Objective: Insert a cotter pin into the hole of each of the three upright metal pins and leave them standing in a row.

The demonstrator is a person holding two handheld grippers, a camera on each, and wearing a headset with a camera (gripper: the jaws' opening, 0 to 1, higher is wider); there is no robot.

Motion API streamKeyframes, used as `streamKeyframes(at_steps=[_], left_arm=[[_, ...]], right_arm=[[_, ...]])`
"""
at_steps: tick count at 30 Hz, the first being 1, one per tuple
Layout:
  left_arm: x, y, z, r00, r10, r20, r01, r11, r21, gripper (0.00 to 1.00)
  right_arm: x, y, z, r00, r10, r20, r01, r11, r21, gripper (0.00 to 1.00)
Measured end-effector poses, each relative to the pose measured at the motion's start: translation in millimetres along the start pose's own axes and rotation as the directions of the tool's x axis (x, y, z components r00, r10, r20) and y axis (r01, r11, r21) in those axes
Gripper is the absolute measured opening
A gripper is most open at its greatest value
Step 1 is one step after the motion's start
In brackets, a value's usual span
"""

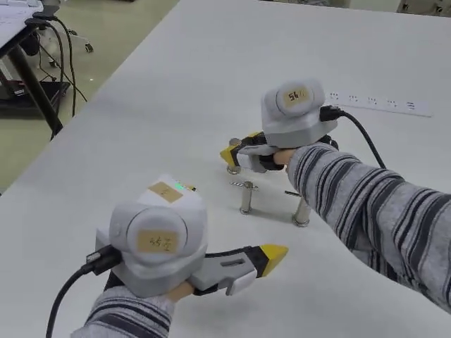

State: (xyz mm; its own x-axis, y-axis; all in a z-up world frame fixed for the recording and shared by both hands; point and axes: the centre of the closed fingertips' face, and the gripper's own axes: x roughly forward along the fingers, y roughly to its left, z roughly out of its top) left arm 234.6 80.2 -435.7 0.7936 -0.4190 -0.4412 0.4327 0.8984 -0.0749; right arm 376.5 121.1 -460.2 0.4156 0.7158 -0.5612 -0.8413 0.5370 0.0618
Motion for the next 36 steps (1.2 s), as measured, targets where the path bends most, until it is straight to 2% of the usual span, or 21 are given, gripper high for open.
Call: streamKeyframes(at_steps=[3, 7, 10, 14, 17, 20, 26, 29, 36], left_arm=[[-1.3, 1.8, 4.7, 0.9996, 0.008, 0.027, -0.008, 1.000, -0.009, 0.91], [-0.5, 1.1, 2.5, 0.9998, 0.006, 0.017, -0.005, 1.000, -0.013, 0.91], [-0.2, 0.0, 1.9, 0.9999, 0.005, 0.014, -0.004, 1.000, -0.010, 0.91], [0.3, 0.6, 0.4, 0.9999, 0.007, 0.009, -0.007, 1.000, -0.014, 0.91], [0.5, 0.3, 0.3, 1.0000, 0.006, 0.007, -0.005, 1.000, -0.010, 0.91], [0.1, 0.7, 4.7, 0.9996, 0.008, 0.029, -0.007, 1.000, -0.015, 0.91], [0.9, -0.5, 4.9, 0.9996, 0.004, 0.030, -0.004, 1.000, -0.011, 0.91], [3.7, -4.1, 1.7, 0.9999, -0.005, 0.014, 0.005, 1.000, -0.002, 0.91], [5.3, -8.0, -0.3, 0.9998, -0.017, 0.010, 0.017, 1.000, 0.006, 0.91]], right_arm=[[1.2, 0.2, 0.1, 0.9999, 0.010, 0.006, -0.010, 0.999, 0.032, 0.17], [8.5, 1.2, 5.0, 0.9994, 0.031, 0.013, -0.032, 0.999, 0.011, 0.11], [9.0, 1.3, 5.0, 0.9997, 0.023, 0.008, -0.023, 1.000, -0.001, 0.10], [4.4, 4.0, 4.0, 1.0000, 0.004, -0.001, -0.004, 0.998, -0.062, 0.09], [5.0, -1.0, 4.7, 0.9999, -0.008, -0.011, 0.007, 0.997, -0.083, 0.08], [-2.9, -8.6, 2.2, 0.9990, -0.033, -0.030, 0.030, 0.995, -0.095, 0.08], [-27.3, -22.6, 3.9, 0.9981, -0.054, -0.029, 0.051, 0.994, -0.092, 0.08], [-40.8, -31.3, -1.2, 0.9975, -0.057, -0.041, 0.053, 0.995, -0.089, 0.08], [-66.4, -53.8, -15.6, 0.9953, -0.080, -0.055, 0.075, 0.994, -0.081, 0.08]])
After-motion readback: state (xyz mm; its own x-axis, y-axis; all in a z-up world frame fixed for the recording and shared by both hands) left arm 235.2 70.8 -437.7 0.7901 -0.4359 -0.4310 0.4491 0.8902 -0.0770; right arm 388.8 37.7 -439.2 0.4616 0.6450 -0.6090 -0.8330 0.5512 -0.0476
